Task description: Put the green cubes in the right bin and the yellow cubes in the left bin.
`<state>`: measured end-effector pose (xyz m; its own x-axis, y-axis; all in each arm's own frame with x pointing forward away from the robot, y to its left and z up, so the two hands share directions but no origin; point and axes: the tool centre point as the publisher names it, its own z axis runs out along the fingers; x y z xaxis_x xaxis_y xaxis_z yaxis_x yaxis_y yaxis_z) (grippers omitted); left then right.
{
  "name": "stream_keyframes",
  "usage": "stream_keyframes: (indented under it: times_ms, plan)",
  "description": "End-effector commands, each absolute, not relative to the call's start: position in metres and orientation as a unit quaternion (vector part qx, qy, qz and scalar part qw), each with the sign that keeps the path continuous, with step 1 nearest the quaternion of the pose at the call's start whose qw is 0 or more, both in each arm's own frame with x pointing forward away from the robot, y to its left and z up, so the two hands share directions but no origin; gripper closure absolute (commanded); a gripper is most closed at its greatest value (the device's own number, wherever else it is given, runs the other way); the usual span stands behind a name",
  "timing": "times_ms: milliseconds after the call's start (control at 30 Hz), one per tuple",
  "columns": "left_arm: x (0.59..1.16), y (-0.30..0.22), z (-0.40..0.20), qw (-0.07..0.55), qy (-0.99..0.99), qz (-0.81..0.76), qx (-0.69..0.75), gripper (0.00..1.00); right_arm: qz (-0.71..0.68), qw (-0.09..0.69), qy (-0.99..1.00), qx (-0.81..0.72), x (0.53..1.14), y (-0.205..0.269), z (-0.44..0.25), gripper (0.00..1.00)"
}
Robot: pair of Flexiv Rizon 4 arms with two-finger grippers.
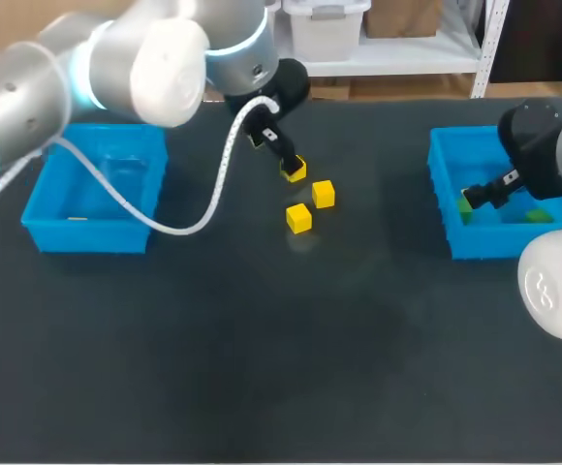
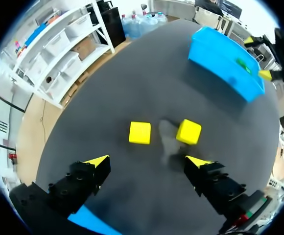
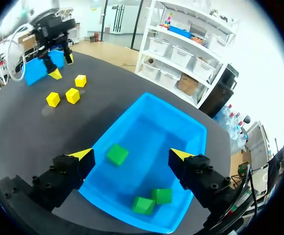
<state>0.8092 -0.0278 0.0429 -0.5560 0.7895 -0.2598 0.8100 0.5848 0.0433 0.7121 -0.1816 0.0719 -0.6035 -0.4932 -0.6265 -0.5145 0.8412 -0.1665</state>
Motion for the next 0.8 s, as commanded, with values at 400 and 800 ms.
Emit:
stream_keyframes:
  times_ms: [400,800]
  plan:
    - [0.836,-0.049,0.015,0.061,0.892,-0.032,0.446,0.00,0.014,0.345,0.895,-0.281,0.712,-0.181,0.072,0.00]
    - [0.836,-0.052,-0.003,0.053,0.894,-0.016,0.445,0.00,0.014,0.345,0.895,-0.281,0.712,-0.181,0.072,0.00]
